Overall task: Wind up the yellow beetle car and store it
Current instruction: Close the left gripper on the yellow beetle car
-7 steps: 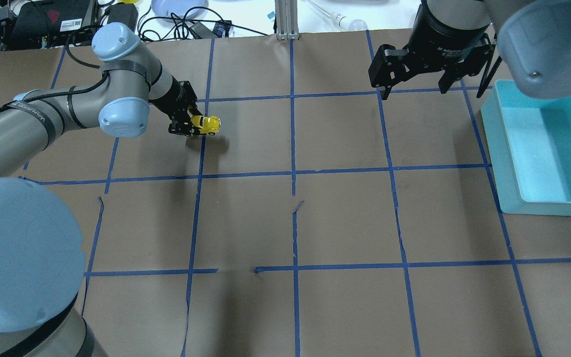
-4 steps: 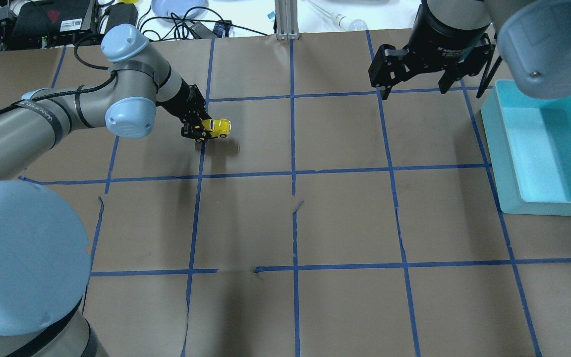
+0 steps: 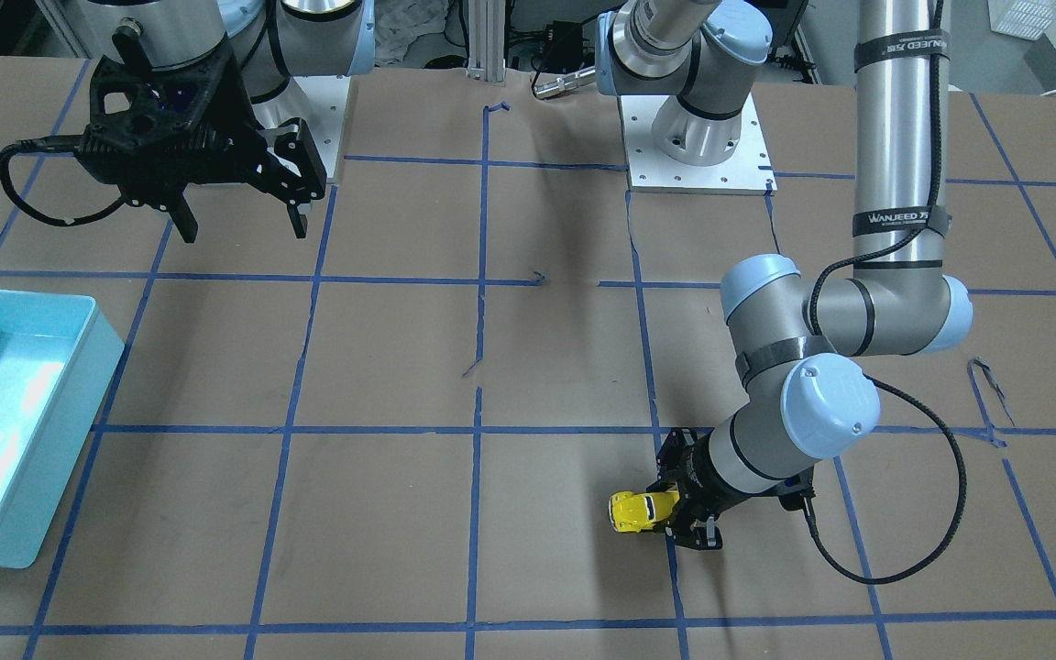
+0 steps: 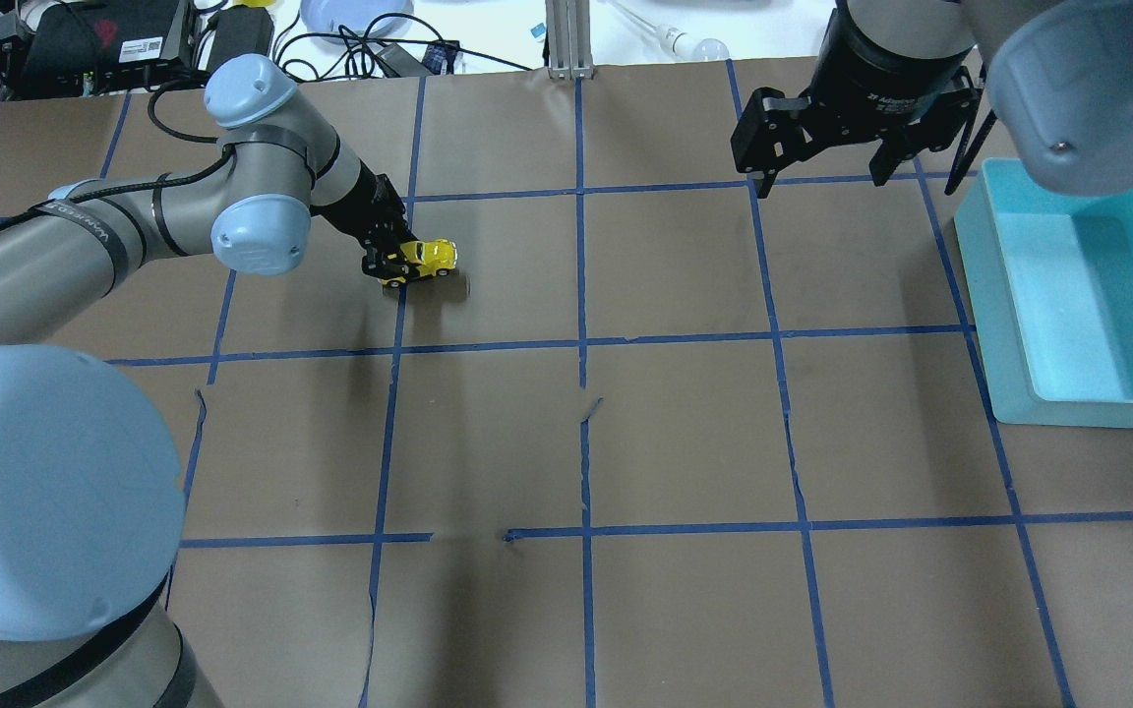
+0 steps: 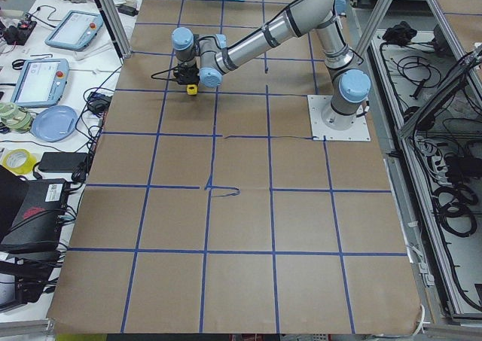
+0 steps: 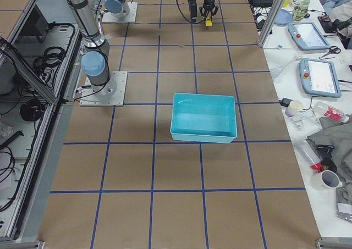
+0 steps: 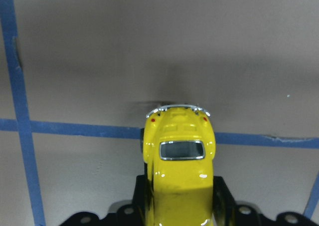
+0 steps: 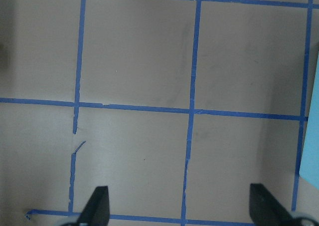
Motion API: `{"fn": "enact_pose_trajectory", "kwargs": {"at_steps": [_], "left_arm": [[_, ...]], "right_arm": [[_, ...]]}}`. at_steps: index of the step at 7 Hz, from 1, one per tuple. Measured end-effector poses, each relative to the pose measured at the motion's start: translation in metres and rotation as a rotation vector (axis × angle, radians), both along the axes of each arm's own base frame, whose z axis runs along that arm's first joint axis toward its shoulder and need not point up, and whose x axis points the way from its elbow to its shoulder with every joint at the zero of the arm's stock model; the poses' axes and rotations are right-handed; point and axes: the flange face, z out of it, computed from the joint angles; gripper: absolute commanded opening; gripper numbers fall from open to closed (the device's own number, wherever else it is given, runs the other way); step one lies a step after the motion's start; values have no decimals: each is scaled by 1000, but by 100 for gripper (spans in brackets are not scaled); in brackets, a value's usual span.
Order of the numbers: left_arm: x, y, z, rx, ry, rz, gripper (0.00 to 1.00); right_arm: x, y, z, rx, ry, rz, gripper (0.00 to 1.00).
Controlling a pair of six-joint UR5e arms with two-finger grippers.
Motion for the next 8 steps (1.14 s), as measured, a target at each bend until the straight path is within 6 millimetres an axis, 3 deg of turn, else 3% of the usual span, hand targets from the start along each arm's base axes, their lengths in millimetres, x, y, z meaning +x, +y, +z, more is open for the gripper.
{"fn": "enact_pose_trajectory", "kwargs": {"at_steps": [3,8], "left_arm": [[11,-4,-10,1,-2,-33,0],[52,-11,-9,-21,-3,-65,0]], "right_arm": [[0,1,2,-2,1,0,100],[0,1,4,-7,3,2,100]]}}
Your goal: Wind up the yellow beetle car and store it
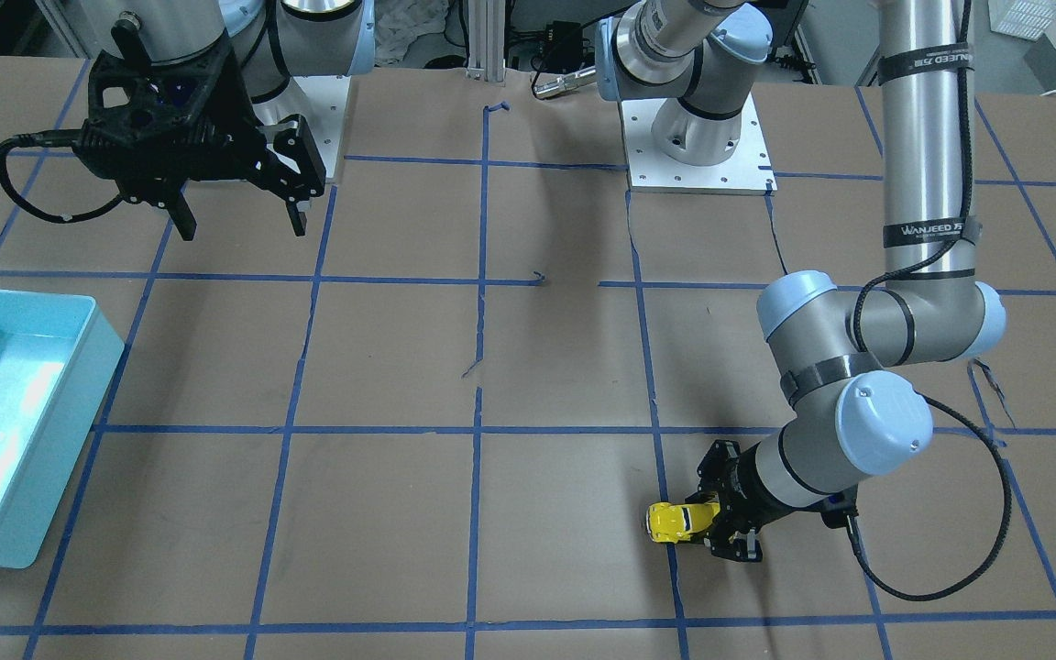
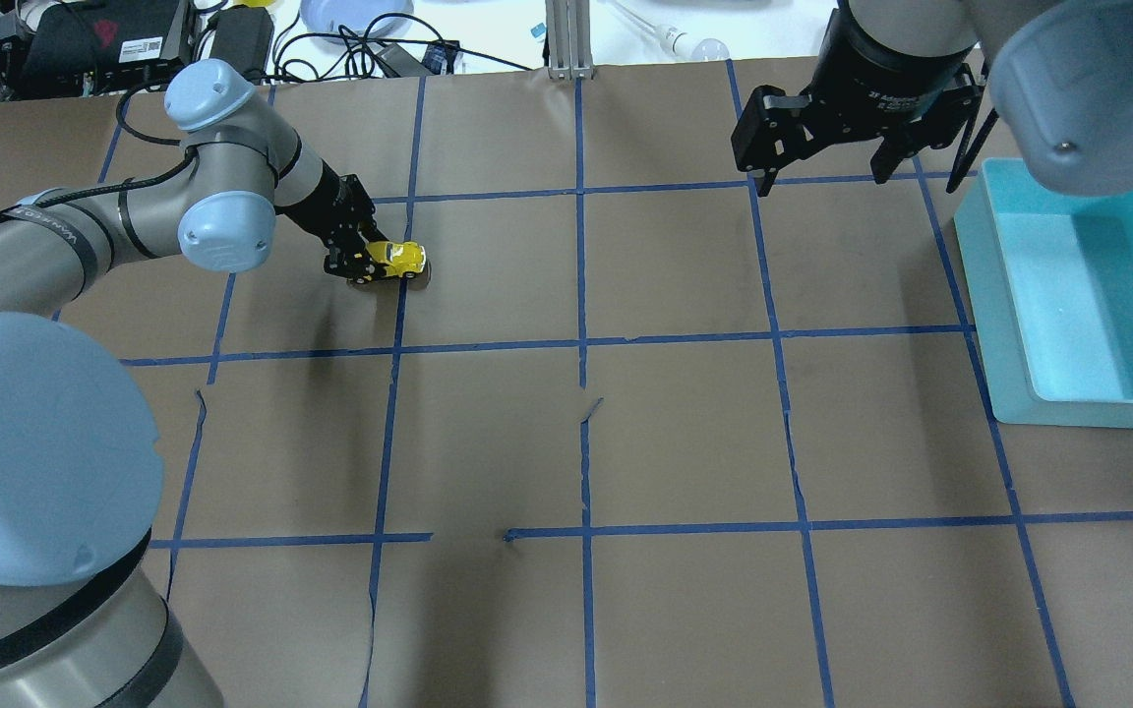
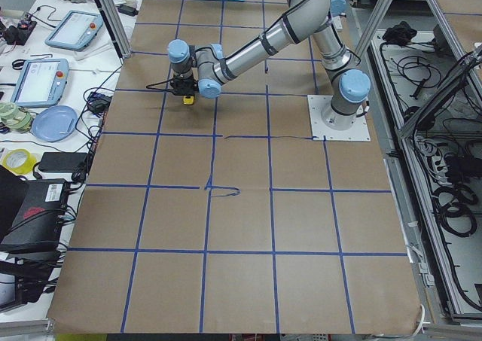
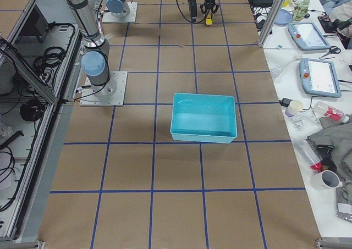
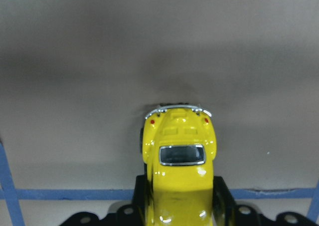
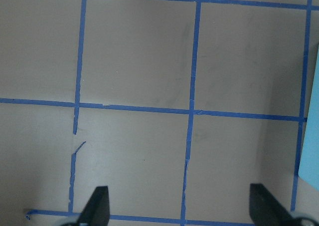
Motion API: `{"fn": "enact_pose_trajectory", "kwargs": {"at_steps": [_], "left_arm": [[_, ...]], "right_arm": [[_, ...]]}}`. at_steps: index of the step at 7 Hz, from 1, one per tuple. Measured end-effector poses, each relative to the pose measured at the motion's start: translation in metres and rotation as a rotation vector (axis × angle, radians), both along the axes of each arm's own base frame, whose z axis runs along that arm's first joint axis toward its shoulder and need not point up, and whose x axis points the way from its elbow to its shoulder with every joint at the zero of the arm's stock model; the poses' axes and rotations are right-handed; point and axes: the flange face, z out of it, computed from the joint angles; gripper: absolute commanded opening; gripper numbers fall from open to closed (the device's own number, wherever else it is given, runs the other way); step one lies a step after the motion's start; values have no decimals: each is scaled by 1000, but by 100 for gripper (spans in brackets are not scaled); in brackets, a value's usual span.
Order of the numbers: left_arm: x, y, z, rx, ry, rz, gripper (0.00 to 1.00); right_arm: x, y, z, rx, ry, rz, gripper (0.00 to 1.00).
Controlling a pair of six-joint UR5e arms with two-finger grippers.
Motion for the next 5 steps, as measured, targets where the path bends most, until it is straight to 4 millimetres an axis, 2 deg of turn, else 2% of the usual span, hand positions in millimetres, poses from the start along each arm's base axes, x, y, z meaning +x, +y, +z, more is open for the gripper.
{"fn": "enact_pose_trajectory", "kwargs": {"at_steps": [5], "left_arm": [[38,-1,-2,-7,-5,-1,0]], "right_arm": [[2,0,-2,4,-8,6,100]]}}
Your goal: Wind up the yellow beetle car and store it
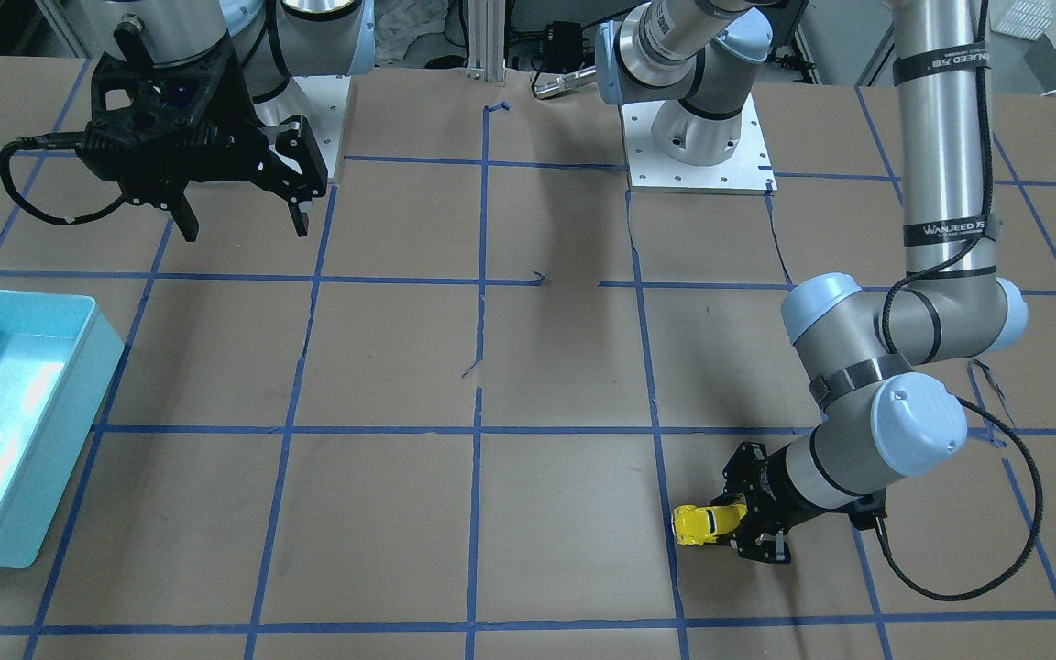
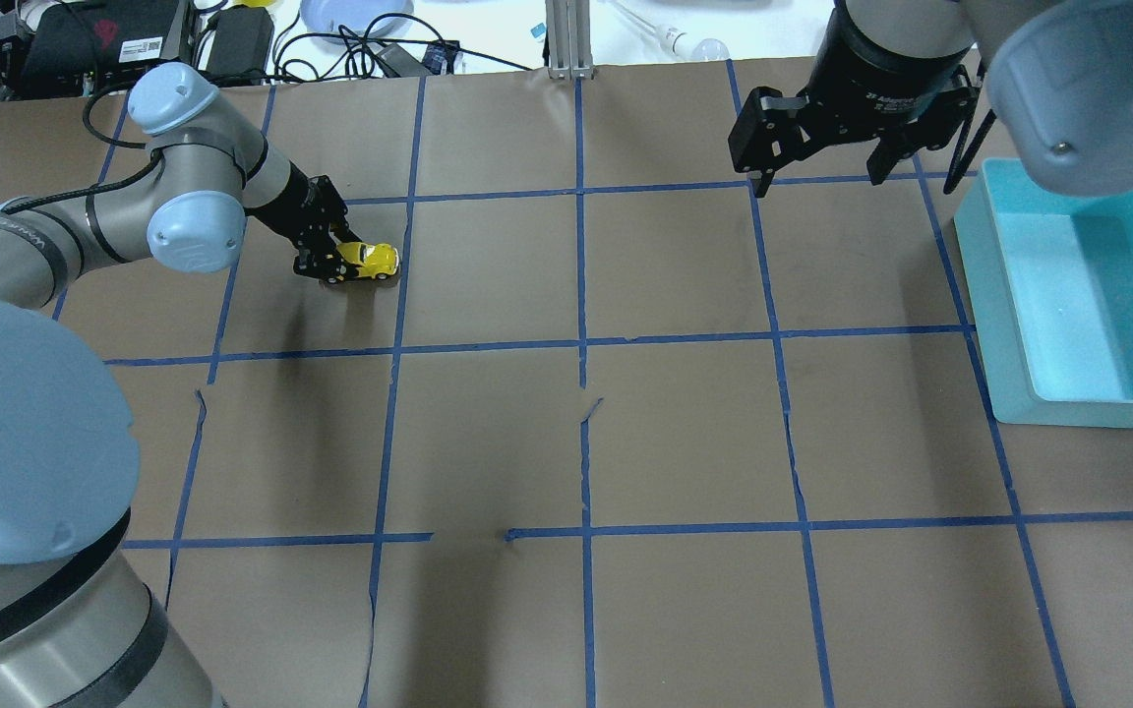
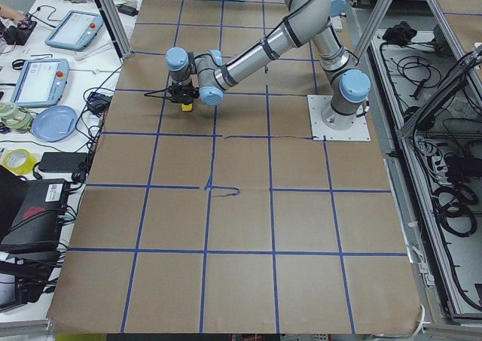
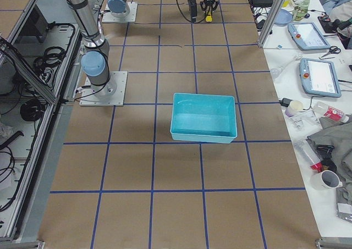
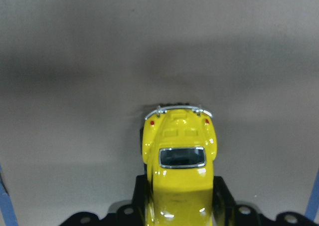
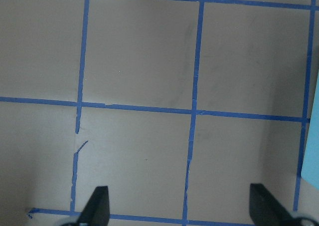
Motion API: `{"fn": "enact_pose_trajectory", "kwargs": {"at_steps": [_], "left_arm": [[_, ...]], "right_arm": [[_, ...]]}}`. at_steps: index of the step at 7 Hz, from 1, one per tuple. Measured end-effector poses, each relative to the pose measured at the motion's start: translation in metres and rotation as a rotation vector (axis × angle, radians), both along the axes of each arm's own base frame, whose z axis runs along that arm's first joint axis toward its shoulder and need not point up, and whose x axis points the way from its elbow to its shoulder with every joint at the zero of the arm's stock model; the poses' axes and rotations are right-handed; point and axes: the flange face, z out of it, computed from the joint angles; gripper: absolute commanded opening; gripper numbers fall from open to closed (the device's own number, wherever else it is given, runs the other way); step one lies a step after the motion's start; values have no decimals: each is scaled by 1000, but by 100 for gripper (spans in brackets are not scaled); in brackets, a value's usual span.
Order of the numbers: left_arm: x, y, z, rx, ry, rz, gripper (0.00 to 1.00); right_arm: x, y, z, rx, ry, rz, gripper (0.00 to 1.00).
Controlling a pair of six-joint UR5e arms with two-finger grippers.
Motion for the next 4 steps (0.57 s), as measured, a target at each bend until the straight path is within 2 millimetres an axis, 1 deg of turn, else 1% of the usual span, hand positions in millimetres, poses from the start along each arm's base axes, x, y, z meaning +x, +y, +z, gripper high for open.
{"fn": "enact_pose_trajectory", "kwargs": {"at_steps": [4], "left_arm": [[27,0,-1,-8,-14,-14,0]], "right_arm": [[1,0,-1,2,-3,1,100]]}}
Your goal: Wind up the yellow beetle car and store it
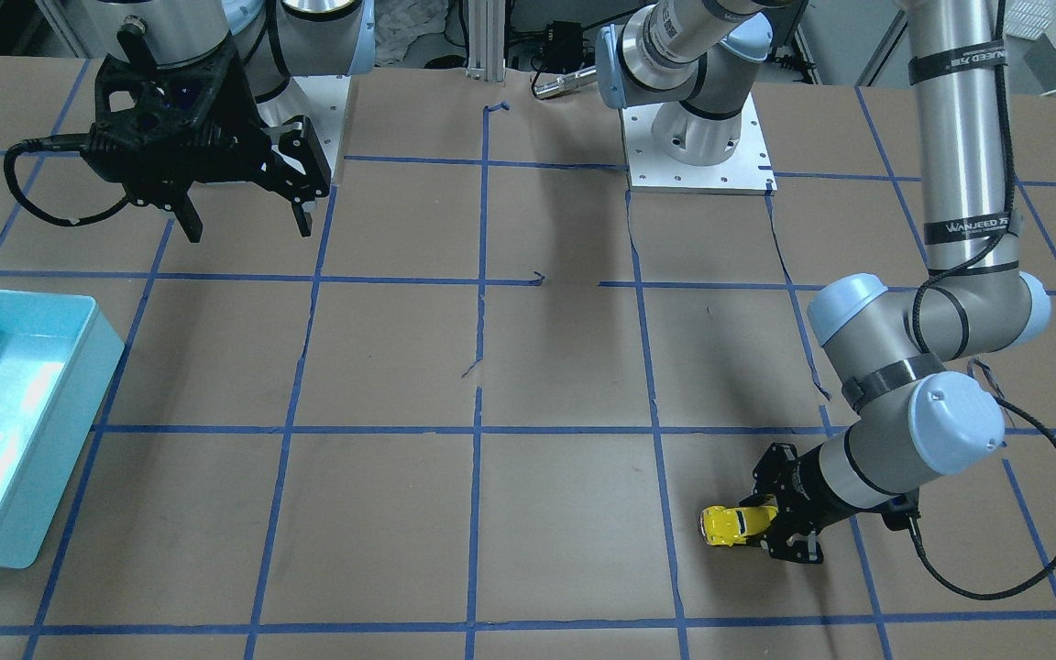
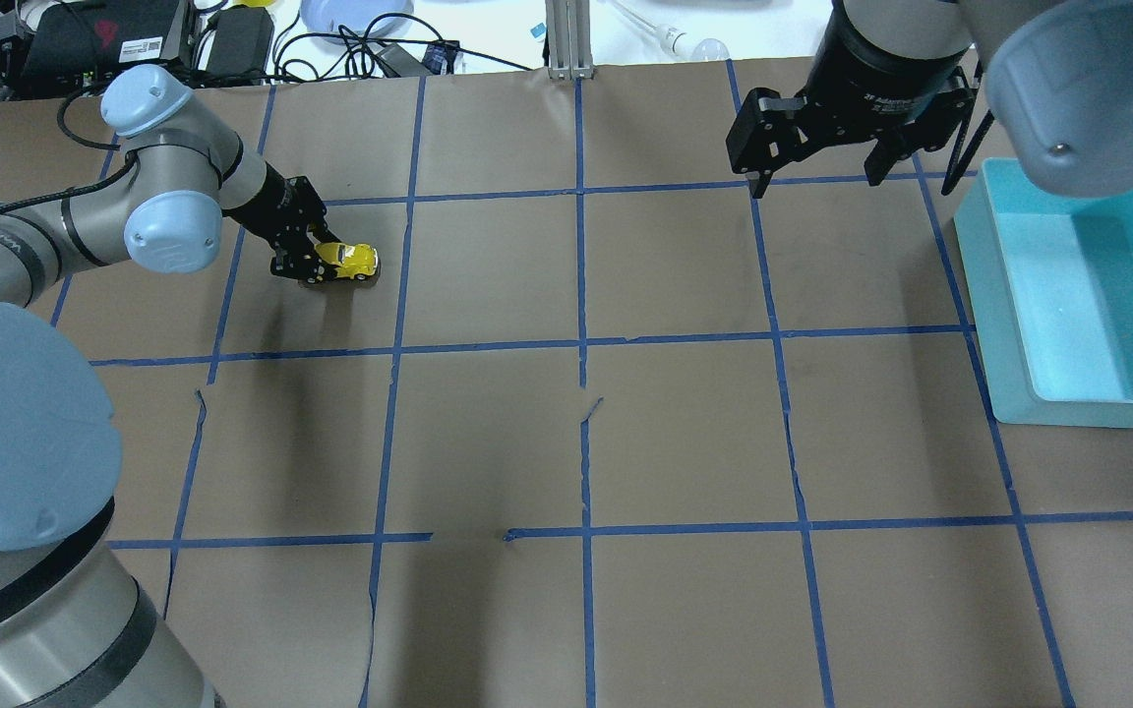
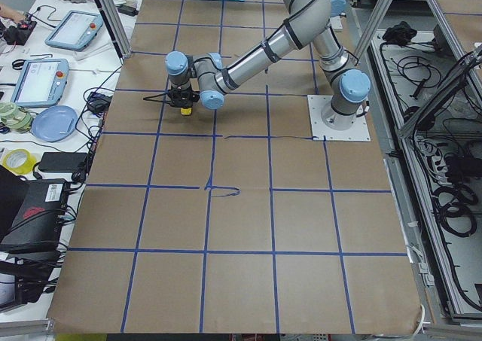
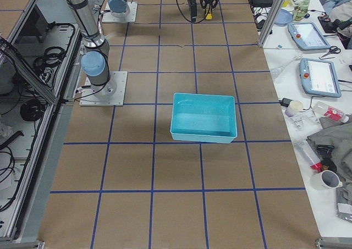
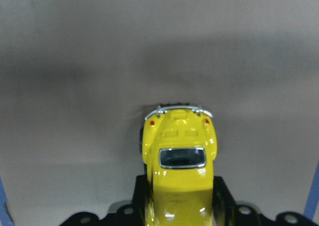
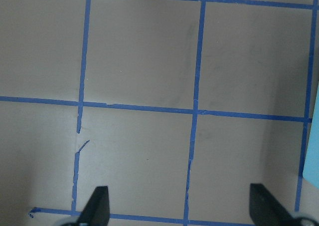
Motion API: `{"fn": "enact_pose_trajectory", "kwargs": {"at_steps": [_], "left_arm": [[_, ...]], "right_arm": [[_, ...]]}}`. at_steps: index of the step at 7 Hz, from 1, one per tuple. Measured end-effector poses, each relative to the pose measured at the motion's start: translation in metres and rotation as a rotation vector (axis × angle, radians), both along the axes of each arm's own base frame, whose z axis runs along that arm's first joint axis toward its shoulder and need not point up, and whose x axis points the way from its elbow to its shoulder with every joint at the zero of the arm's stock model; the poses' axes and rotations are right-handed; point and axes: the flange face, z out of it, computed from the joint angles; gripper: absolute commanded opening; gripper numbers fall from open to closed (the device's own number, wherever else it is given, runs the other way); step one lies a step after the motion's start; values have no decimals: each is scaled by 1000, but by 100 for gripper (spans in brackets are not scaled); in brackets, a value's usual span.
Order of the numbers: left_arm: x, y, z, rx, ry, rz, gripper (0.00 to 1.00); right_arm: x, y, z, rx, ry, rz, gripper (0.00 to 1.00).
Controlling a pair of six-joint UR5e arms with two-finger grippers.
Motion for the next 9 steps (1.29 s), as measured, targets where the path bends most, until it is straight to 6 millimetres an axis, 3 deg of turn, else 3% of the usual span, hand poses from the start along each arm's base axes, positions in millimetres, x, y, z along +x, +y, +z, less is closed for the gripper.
{"fn": "enact_pose_trajectory", "kwargs": {"at_steps": [6,7,8,9], "left_arm": [[53,5,-3,-7,-2,-6,0],[57,6,-4,-7,-3,-12,74],[59,6,1,-11,-13,1,100],[60,6,11,-18,-41,20,100]], "right_arm": [[1,1,0,2,-2,2,100],[1,1,0,2,-3,2,100],[1,1,0,1,-3,2,100],[1,1,0,1,-3,2,100]]}}
